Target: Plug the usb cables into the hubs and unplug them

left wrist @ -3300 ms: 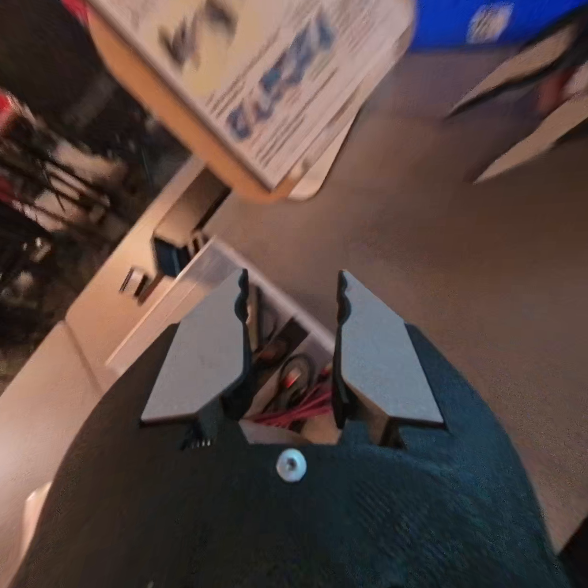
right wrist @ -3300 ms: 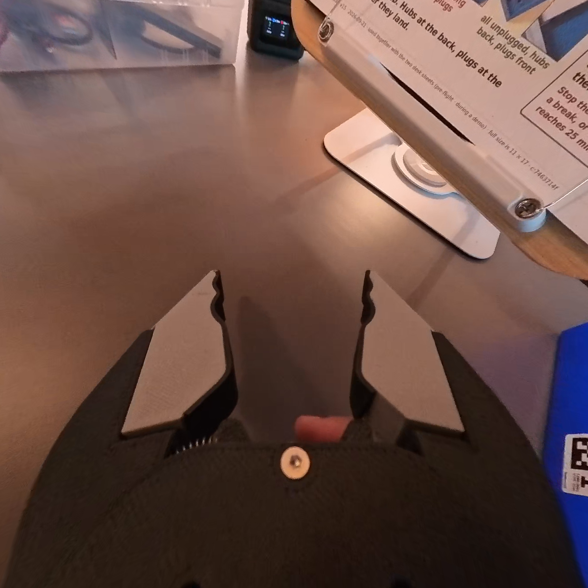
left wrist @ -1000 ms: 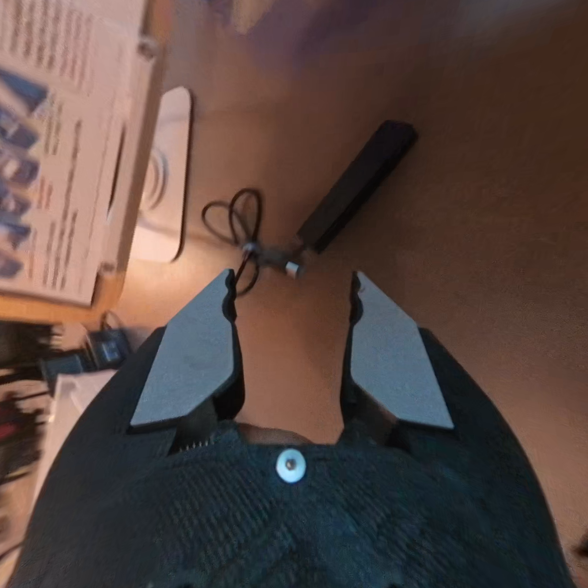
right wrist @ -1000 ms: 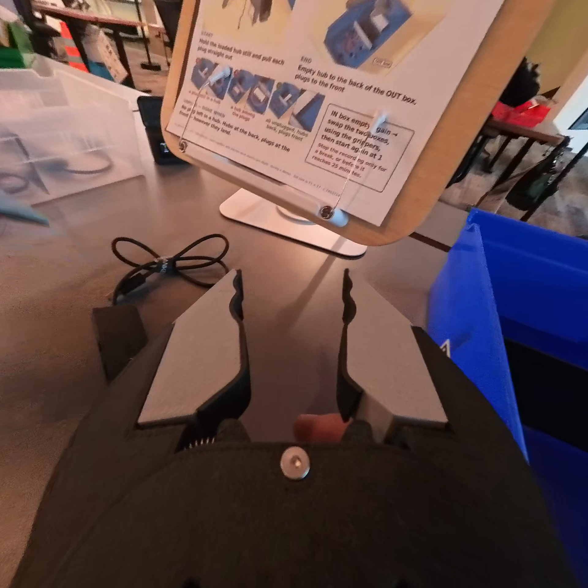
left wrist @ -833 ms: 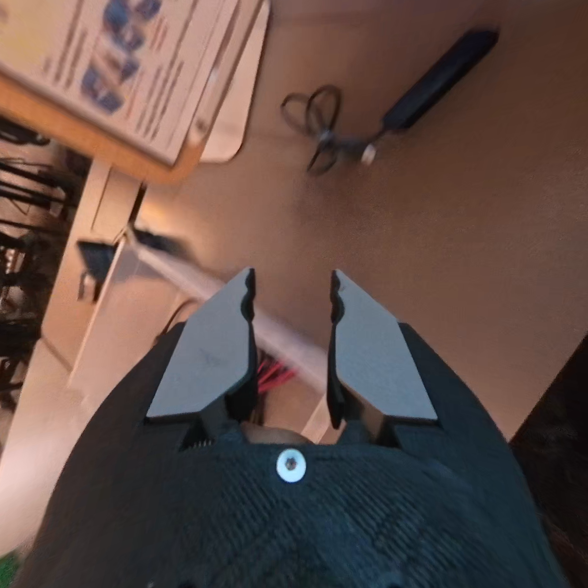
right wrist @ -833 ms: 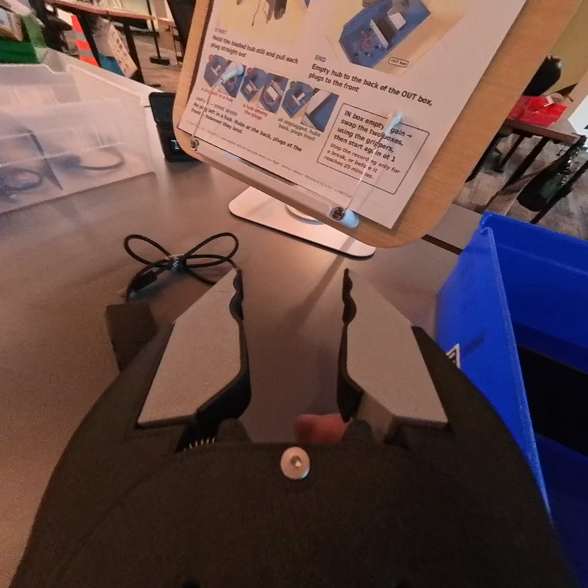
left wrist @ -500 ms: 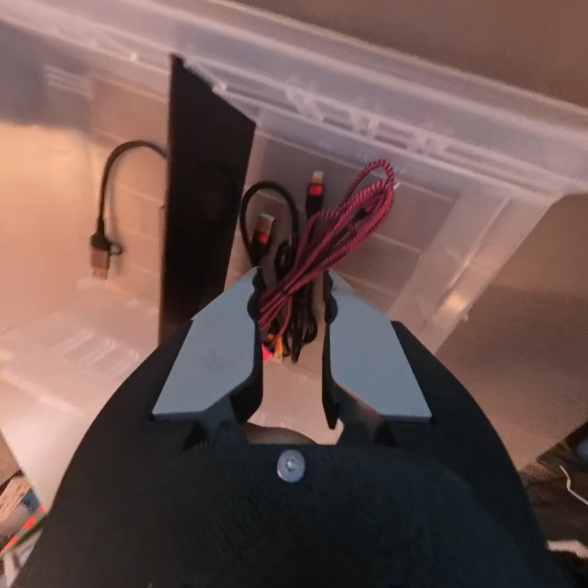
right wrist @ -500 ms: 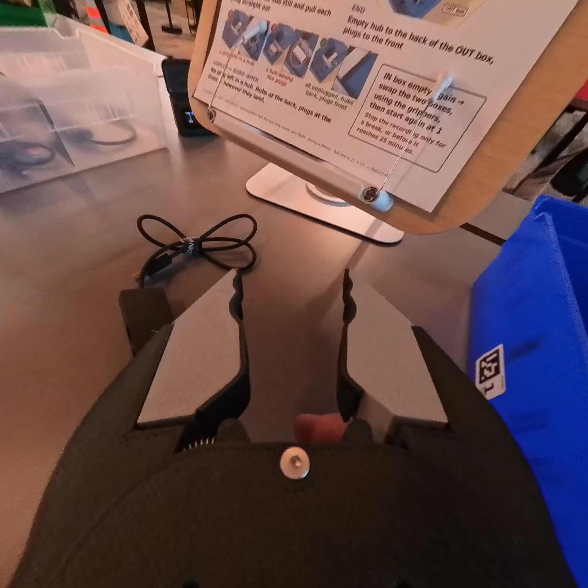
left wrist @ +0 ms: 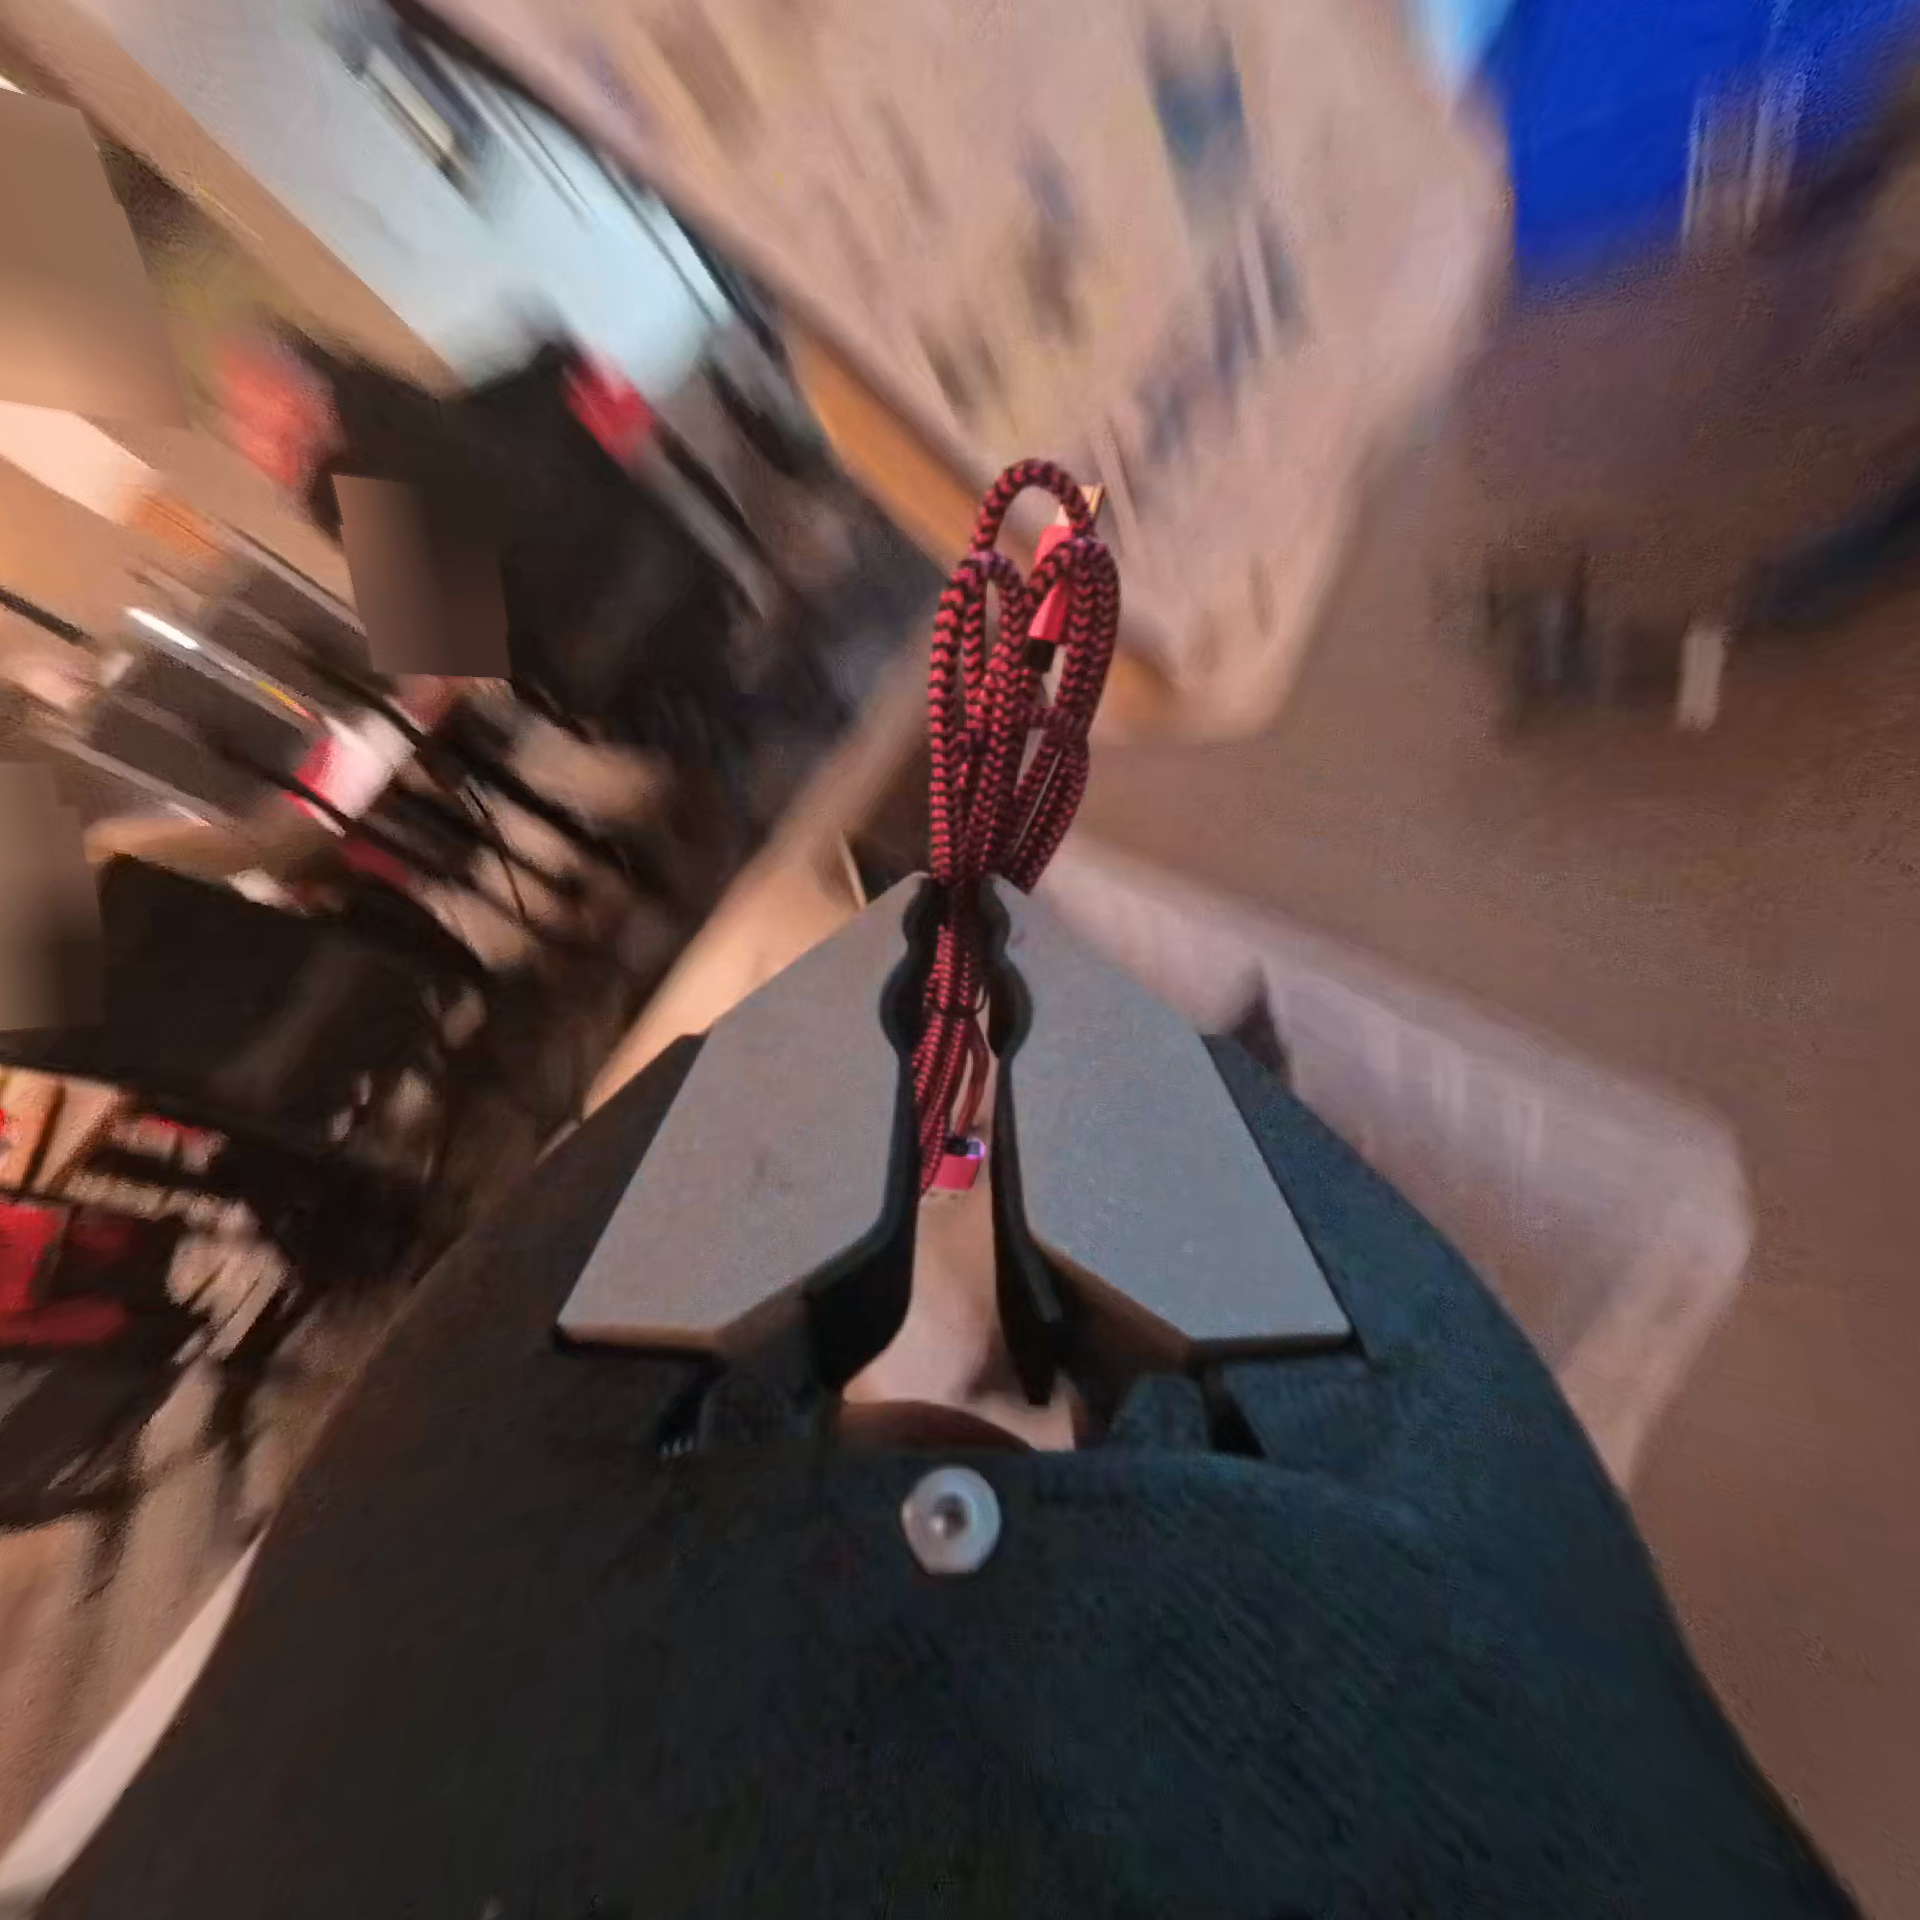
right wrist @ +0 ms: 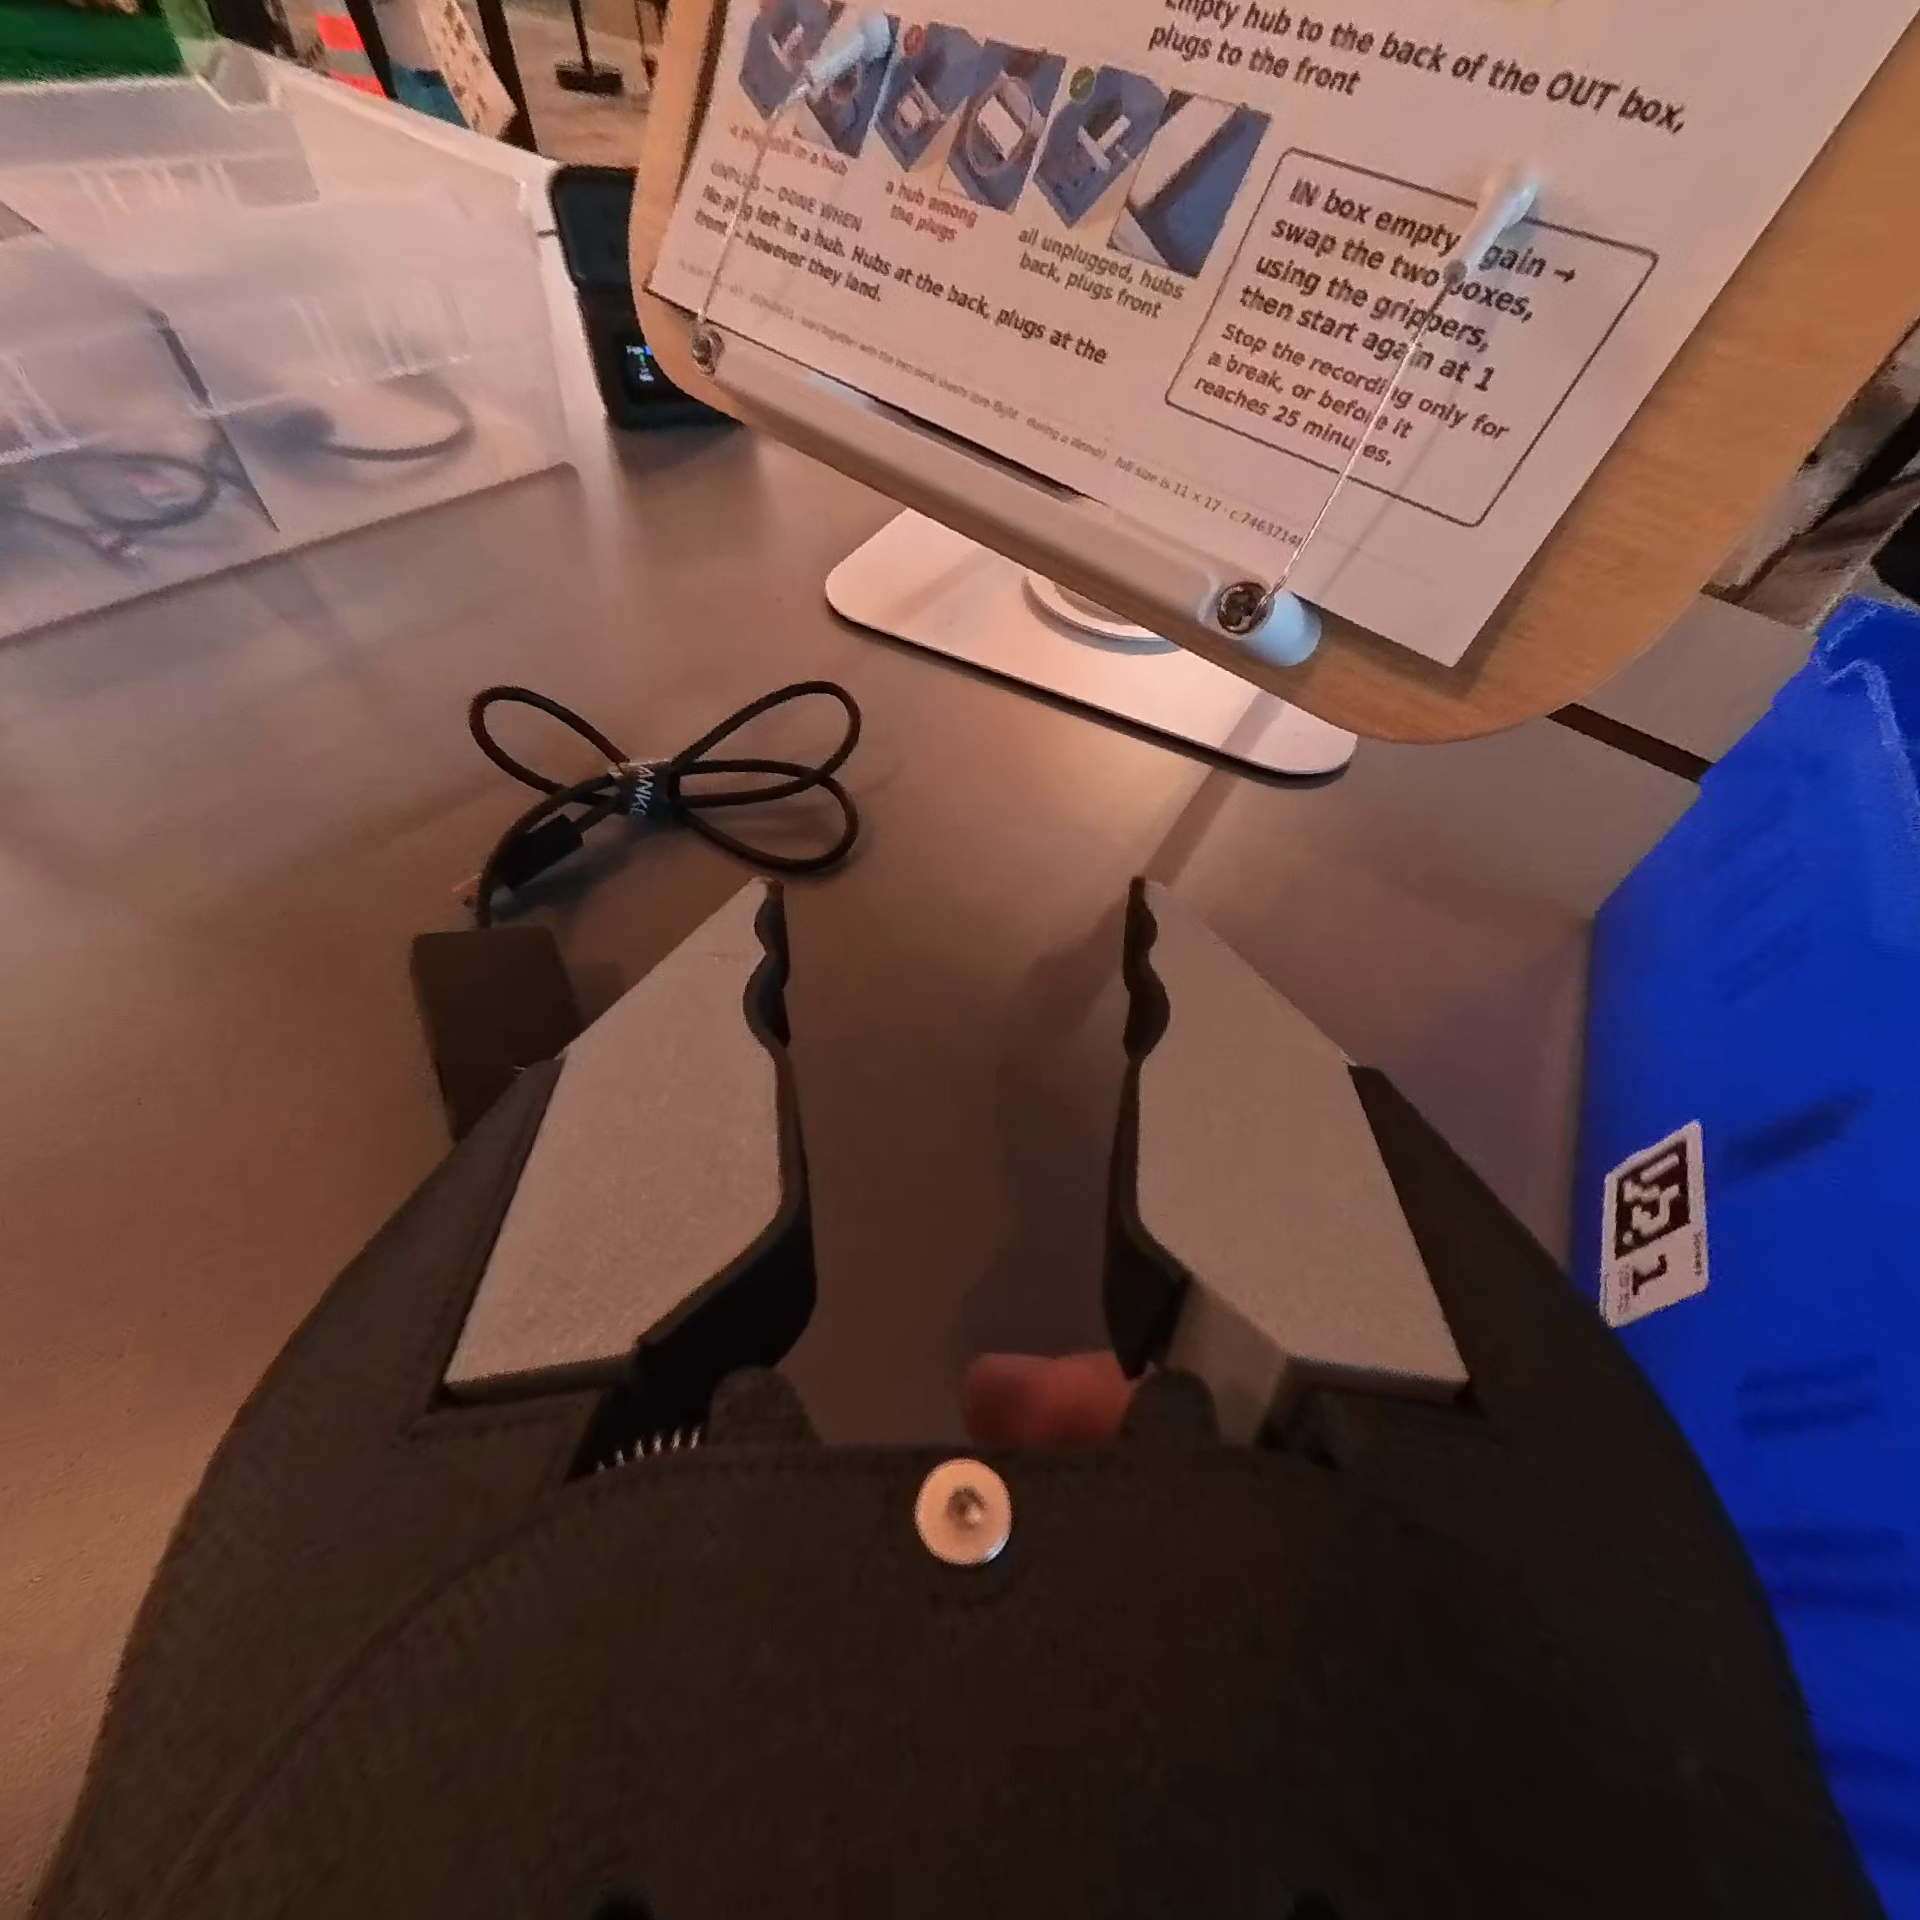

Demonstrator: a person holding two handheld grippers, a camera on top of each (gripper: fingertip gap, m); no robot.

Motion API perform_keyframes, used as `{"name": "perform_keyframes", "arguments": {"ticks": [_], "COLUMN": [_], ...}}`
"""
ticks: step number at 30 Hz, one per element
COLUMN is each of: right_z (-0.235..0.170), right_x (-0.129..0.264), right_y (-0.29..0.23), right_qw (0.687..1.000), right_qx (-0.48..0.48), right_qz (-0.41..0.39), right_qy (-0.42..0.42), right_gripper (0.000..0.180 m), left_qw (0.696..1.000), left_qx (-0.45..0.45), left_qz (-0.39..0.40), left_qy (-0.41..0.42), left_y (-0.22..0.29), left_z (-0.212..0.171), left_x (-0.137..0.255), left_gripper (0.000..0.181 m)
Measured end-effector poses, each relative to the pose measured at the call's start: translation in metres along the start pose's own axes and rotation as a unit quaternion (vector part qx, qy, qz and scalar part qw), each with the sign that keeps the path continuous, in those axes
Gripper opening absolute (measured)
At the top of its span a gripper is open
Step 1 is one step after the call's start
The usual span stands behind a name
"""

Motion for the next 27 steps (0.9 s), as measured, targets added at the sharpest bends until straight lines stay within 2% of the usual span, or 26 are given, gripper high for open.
{"name": "perform_keyframes", "arguments": {"ticks": [1,3,4,8,10,12,15,18,21,25,27], "right_z": [0.002,0.008,0.012,0.034,0.045,0.054,0.061,0.06,0.059,0.048,0.046], "right_x": [0.0,-0.003,-0.006,-0.003,0.004,0.01,0.019,0.021,0.025,0.018,0.017], "right_y": [-0.003,-0.016,-0.028,-0.095,-0.119,-0.132,-0.133,-0.112,-0.096,-0.089,-0.085], "right_qw": [1.0,0.998,0.993,0.937,0.906,0.882,0.866,0.875,0.857,0.89,0.902], "right_qx": [0.001,-0.001,-0.008,-0.043,-0.059,-0.081,-0.1,-0.126,-0.179,-0.152,-0.136], "right_qz": [0.013,0.063,0.112,0.342,0.407,0.447,0.465,0.434,0.448,0.407,0.388], "right_qy": [0.005,0.019,0.027,0.065,0.096,0.122,0.152,0.171,0.179,0.136,0.128], "right_gripper": [0.063,0.065,0.064,0.063,0.061,0.06,0.059,0.038,0.026,0.022,0.022], "left_qw": [0.993,0.949,0.925,0.871,0.838,0.823,0.822,0.835,0.857,0.898,0.912], "left_qx": [0.075,0.208,0.256,0.36,0.413,0.438,0.43,0.39,0.309,0.168,0.138], "left_qz": [0.028,-0.014,-0.039,-0.116,-0.162,-0.171,-0.168,-0.171,-0.166,-0.135,-0.142], "left_qy": [0.089,0.238,0.279,0.313,0.317,0.319,0.334,0.349,0.378,0.383,0.358], "left_y": [-0.012,-0.003,0.011,0.105,0.154,0.191,0.23,0.257,0.282,0.312,0.323], "left_z": [0.037,0.096,0.116,0.148,0.151,0.151,0.151,0.15,0.141,0.11,0.093], "left_x": [0.014,0.039,0.044,0.019,0.003,-0.012,-0.025,-0.026,-0.017,-0.012,-0.014], "left_gripper": [0.004,0.005,0.005,0.004,0.004,0.005,0.005,0.005,0.005,0.006,0.008]}}
Point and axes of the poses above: each gripper's, where its closed fingertips meet, x back along the fingers, z out of its top, y = z × x across the jaws, the point moved 4 cm from there along x, back along the fingers, and after that the axes turned 13 degrees about z, right-handed, at the moved point
